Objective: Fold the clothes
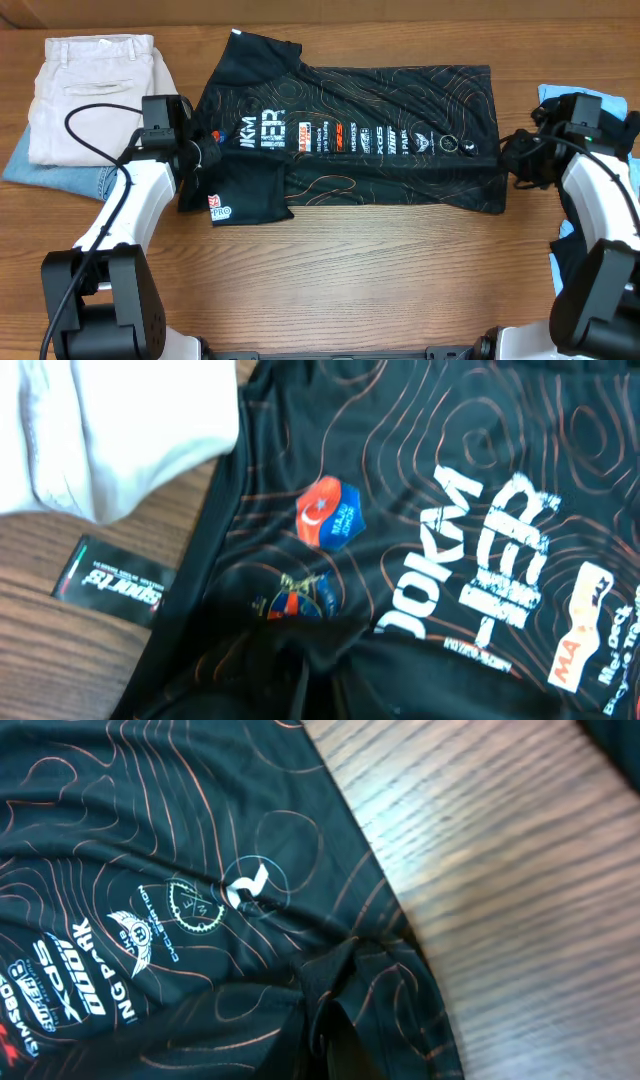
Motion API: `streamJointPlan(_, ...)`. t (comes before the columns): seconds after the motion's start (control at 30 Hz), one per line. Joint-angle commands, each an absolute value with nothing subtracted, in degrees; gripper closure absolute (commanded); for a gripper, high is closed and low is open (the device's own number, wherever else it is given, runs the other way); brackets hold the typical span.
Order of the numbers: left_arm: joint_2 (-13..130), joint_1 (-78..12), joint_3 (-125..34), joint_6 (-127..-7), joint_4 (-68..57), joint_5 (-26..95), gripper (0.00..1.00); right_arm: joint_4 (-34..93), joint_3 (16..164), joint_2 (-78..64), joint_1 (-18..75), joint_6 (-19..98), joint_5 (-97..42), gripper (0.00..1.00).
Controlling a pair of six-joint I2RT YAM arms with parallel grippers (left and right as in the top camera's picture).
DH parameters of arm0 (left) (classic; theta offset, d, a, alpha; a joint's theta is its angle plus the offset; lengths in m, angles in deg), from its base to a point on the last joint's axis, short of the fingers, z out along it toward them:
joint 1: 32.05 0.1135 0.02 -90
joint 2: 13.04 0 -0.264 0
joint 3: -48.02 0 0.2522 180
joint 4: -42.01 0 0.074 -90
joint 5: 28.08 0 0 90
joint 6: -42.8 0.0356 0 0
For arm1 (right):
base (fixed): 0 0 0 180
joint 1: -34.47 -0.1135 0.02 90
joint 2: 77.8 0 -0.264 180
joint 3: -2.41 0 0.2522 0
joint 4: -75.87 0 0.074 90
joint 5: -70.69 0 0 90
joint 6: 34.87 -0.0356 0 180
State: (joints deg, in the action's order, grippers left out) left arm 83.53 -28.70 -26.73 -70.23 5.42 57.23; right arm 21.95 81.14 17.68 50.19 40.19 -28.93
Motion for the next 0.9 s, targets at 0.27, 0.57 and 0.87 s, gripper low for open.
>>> streamJointPlan(0.27, 83.8, -28.7, -26.6, -70.1, -4.8, 54.6, 0.1, 21.2, 81.3, 19.0, 49.9, 40.4, -26.7, 0.36)
streamJointPlan(0.57, 83.8, -28.8, -26.6, -69.5, -17.6, 54.4, 0.08, 13.7, 80.8, 19.6, 50.0, 40.3, -26.2, 0.33)
streamJointPlan(0.87, 83.8, -28.8, -26.5, -69.5, -18.9, 57.0, 0.13, 12.3, 79.3, 19.7, 50.0, 40.2, -26.2, 0.33)
